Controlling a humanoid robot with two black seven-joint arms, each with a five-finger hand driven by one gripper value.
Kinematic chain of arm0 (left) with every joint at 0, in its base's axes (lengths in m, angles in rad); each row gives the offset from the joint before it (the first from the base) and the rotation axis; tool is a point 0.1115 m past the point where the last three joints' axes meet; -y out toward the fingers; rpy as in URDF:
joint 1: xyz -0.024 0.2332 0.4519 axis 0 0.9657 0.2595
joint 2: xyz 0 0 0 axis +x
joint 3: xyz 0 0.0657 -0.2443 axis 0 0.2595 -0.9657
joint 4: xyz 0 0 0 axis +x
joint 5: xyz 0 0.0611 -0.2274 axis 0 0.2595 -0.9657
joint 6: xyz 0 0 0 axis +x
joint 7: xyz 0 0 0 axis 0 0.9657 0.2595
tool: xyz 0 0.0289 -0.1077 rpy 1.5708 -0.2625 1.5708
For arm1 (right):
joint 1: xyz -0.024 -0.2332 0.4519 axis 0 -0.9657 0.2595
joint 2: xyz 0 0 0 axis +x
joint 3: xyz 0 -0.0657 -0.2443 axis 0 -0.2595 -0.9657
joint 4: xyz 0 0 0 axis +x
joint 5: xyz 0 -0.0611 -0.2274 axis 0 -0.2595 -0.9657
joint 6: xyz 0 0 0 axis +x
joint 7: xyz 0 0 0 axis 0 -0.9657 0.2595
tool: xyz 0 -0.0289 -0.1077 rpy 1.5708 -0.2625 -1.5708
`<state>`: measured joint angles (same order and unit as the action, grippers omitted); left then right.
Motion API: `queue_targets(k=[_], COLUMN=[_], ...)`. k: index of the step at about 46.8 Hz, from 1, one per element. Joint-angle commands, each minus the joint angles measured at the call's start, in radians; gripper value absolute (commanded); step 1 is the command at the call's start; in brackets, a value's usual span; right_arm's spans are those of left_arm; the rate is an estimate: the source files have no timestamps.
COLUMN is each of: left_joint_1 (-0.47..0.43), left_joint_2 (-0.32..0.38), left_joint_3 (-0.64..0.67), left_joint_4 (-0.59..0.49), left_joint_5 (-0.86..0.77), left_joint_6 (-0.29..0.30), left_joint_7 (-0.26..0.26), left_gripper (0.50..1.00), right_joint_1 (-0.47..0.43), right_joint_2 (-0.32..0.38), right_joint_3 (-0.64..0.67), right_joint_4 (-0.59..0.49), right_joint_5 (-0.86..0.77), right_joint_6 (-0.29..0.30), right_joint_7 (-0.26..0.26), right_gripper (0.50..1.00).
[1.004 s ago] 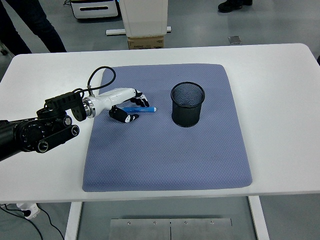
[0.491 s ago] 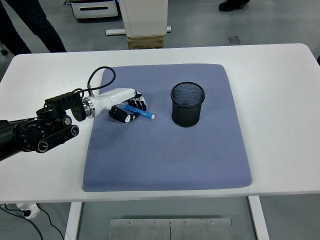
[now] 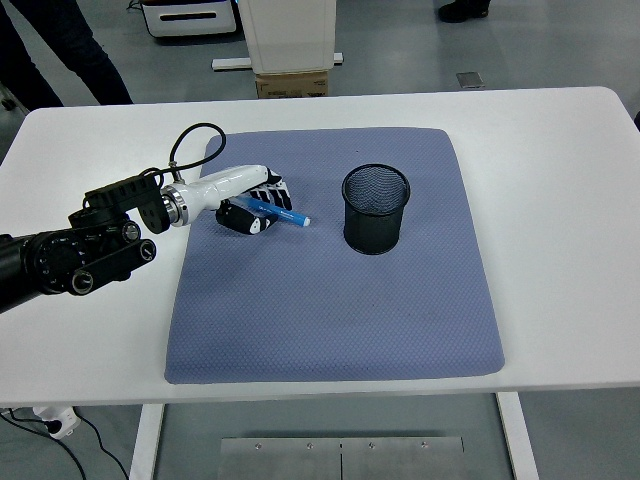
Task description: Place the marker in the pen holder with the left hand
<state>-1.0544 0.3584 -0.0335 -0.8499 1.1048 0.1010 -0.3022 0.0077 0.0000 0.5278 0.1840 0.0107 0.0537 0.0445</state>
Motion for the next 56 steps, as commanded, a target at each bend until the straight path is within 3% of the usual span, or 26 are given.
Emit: queue_targets(k=[1, 40, 56], left_joint_1=[-0.001, -0.052, -0.118], left_joint_2=[0.001, -0.003, -0.033], left_joint_3=[0.0, -0.003, -0.003], left_joint_4=[0.0, -0.001, -0.003], left_joint_5=[-0.006, -0.155, -0.315], left_joint_6=[0.0, -0.01, -0.014], left_joint_7=[0.0, 0.0, 0.0], left_gripper=[0.5, 0.5, 0.5], right_joint_1=[0.0, 0.0, 0.0], right_joint_2=[0.0, 0.0, 0.0], right_joint_3=[0.0, 0.001, 0.001], right_joint_4=[0.0, 0.0, 0.0], right_joint_5=[0.0, 0.0, 0.0], right_joint_6=[0.0, 0.0, 0.0], right_joint_7=[0.0, 0.0, 0.0], right_gripper=[1.0, 1.0, 1.0])
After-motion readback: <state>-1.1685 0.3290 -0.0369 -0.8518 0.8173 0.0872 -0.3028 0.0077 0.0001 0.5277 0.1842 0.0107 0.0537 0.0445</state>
